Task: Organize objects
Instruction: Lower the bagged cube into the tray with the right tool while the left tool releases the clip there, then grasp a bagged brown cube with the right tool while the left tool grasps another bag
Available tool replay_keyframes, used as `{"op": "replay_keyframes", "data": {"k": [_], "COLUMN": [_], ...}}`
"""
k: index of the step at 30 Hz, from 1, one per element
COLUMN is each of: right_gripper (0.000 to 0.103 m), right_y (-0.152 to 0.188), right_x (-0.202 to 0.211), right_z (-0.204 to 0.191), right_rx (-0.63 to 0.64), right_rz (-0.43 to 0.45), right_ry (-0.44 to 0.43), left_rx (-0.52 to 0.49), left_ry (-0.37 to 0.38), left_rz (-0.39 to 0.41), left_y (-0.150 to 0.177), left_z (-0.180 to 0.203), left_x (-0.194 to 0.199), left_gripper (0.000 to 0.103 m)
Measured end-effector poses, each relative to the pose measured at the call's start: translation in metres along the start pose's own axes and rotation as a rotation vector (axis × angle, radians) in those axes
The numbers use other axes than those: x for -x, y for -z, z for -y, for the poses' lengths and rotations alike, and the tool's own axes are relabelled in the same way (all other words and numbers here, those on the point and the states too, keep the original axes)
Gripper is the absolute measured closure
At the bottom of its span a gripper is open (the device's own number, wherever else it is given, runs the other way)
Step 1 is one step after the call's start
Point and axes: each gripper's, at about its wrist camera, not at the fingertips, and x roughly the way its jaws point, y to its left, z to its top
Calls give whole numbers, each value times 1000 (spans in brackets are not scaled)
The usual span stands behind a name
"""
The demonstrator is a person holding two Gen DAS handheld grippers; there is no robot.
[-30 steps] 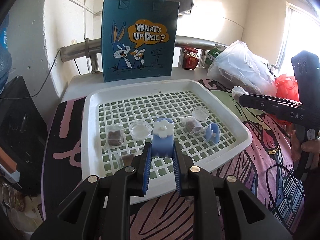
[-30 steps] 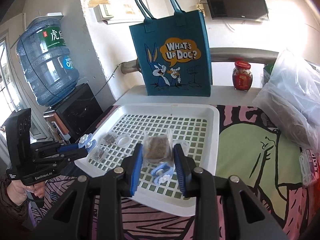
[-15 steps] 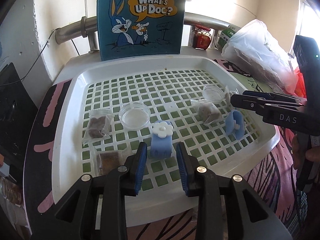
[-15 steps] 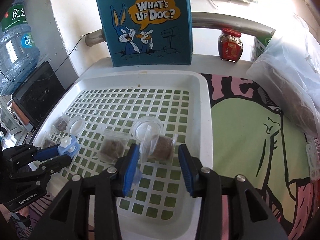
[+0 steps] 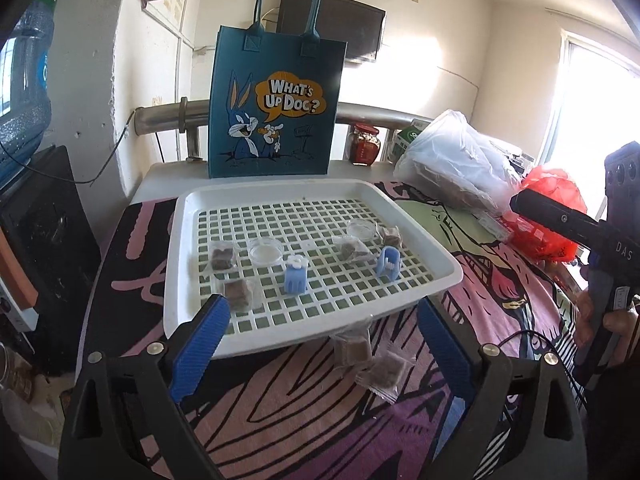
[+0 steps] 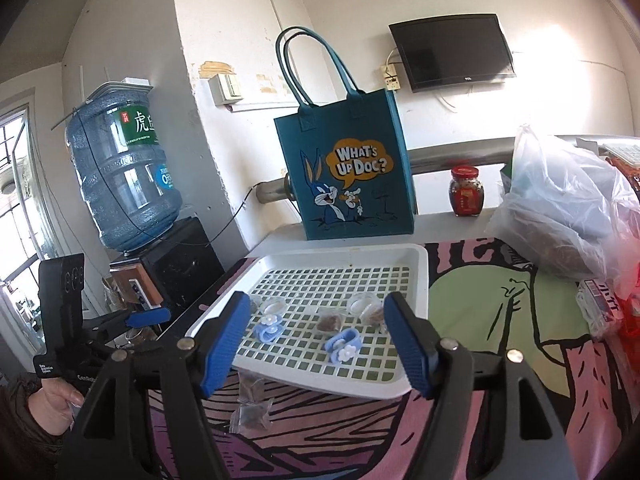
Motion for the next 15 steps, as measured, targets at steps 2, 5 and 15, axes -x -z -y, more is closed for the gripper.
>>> {"op": "replay_keyframes", "data": {"k": [2, 5, 15], "right_gripper": [33, 33, 33], "right_y": [12, 34, 70], "right_x": [1, -6, -29], "right_z": [0, 1, -12], "right_rx": [4, 8, 99], "right_rz": [-19, -77, -244], "right_ry": [10, 33, 74], "left_rx": [15, 43, 106], "left_ry": [16, 48, 25], "left_rz": [-42, -99, -175], "left_y": [11, 23, 30], "left_z": [3, 8, 14], "left_x": [-6, -18, -60], "left_gripper": [8, 8, 8]}}
